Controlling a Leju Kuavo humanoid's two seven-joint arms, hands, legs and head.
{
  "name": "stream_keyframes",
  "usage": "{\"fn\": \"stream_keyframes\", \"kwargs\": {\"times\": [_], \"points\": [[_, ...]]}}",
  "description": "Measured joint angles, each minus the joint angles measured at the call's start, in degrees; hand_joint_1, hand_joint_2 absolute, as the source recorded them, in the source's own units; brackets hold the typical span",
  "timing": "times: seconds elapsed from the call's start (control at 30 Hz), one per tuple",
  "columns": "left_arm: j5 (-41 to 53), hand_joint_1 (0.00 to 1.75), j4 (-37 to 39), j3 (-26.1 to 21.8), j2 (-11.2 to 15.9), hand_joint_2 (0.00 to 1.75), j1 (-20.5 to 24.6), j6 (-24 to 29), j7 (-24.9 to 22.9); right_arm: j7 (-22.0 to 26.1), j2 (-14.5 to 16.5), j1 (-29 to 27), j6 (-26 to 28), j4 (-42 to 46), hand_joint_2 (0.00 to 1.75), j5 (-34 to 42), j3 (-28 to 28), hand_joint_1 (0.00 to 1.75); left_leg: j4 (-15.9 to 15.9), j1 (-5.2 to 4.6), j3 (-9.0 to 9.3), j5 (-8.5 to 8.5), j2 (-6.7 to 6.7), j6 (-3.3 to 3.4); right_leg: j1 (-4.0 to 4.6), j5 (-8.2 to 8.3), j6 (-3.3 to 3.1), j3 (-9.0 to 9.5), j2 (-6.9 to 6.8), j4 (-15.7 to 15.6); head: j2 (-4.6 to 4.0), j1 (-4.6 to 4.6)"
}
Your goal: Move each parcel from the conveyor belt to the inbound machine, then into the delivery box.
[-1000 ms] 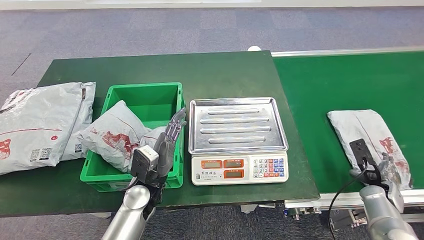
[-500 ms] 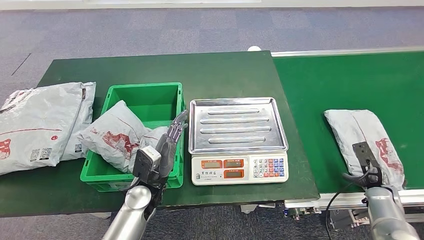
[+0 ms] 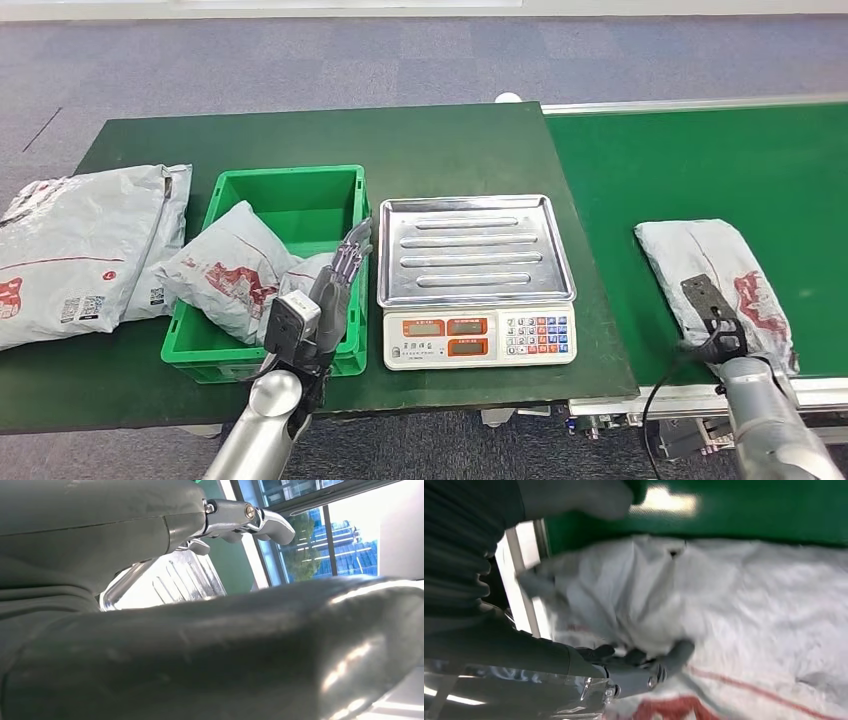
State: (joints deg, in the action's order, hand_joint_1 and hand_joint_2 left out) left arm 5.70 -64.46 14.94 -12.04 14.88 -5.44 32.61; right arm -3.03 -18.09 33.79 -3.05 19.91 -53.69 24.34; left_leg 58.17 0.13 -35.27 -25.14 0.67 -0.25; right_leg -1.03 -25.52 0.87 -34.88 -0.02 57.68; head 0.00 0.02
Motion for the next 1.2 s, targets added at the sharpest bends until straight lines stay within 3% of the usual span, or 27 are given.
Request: {"fn": "stream_keyframes", "kwargs": {"times": [0.27,0.47,0.67,0.7,0.8,0.83,0.9,0.97,1.13,1.2], "points": [[0.01,0.00,-0.32,-0.18,0.00,0.00,-0.02,0.42,0.00,2.49,0.85,1.53,3.47,0.03,1.75,-2.26,-3.32,1.75,0.00,0.01,0.00,0.02,0.02,-0.01,0.01,0.00,0.00,0.00,-0.02,0.00,0.00,-0.01],[0.10,0.00,-0.66,-0.60,-0.01,0.00,-0.01,0.49,0.01,8.12,1.74,1.63,12.56,1.54,1.75,-6.29,-6.58,1.75,0.00,0.01,-0.01,0.01,0.03,-0.01,0.01,-0.01,0.00,-0.01,-0.02,0.01,0.00,-0.02],[0.26,0.00,-0.74,-1.01,-0.01,0.00,0.00,0.49,0.14,10.32,2.36,1.69,16.39,3.02,1.75,-7.71,-8.81,1.75,0.00,0.00,-0.01,0.02,0.03,-0.01,0.00,-0.01,0.00,-0.01,-0.03,0.01,0.00,-0.02],[0.28,0.00,-0.74,-1.03,-0.01,0.00,0.02,0.45,0.21,10.97,2.44,1.67,17.58,3.29,1.75,-8.02,-9.10,1.59,0.00,0.00,-0.01,0.02,0.03,-0.01,0.00,-0.01,0.00,-0.01,-0.03,0.01,0.00,-0.02],[0.36,0.00,-0.72,-1.05,-0.02,0.00,0.16,0.27,0.42,13.46,2.75,1.69,21.50,4.38,1.75,-7.44,-9.52,0.28,0.00,0.00,-0.01,0.02,0.03,-0.01,0.00,-0.01,0.00,-0.01,-0.03,0.01,0.00,-0.02],[0.38,0.00,-0.72,-1.07,-0.02,0.00,0.21,0.20,0.45,14.53,2.93,1.68,23.14,4.94,1.75,-6.61,-9.55,0.00,0.00,0.00,0.00,0.02,0.03,-0.01,0.00,-0.01,0.00,-0.01,-0.02,0.01,0.00,-0.02],[0.46,0.00,-0.72,-1.08,-0.03,0.00,0.27,0.05,0.47,15.71,3.38,1.66,27.14,6.29,1.75,-5.11,-9.50,0.00,0.00,0.00,0.01,0.02,0.03,-0.01,0.00,-0.01,0.00,-0.02,-0.02,0.01,0.00,-0.02],[0.68,0.00,-0.72,-1.08,-0.04,0.00,0.30,-0.12,0.43,13.07,3.70,1.84,28.19,7.37,1.75,-4.87,-9.42,0.00,0.00,0.01,0.02,0.02,0.02,-0.01,0.01,-0.01,-0.01,-0.02,-0.02,0.01,0.00,-0.02],[1.39,0.00,-0.40,-1.08,-0.07,0.00,0.62,-0.77,0.19,-3.02,3.47,2.07,14.71,6.93,1.75,-7.18,-8.81,0.00,0.01,0.00,0.02,0.02,0.03,-0.01,-0.01,-0.02,-0.01,-0.04,-0.02,0.00,0.00,-0.02],[1.49,0.00,-0.15,-1.08,-0.17,0.00,0.74,-0.90,0.14,-6.99,3.13,1.80,11.53,6.04,1.75,-8.40,-8.80,0.00,0.01,-0.01,0.01,0.01,0.03,-0.01,-0.01,-0.02,0.00,-0.04,-0.01,0.00,0.00,-0.01]]}}
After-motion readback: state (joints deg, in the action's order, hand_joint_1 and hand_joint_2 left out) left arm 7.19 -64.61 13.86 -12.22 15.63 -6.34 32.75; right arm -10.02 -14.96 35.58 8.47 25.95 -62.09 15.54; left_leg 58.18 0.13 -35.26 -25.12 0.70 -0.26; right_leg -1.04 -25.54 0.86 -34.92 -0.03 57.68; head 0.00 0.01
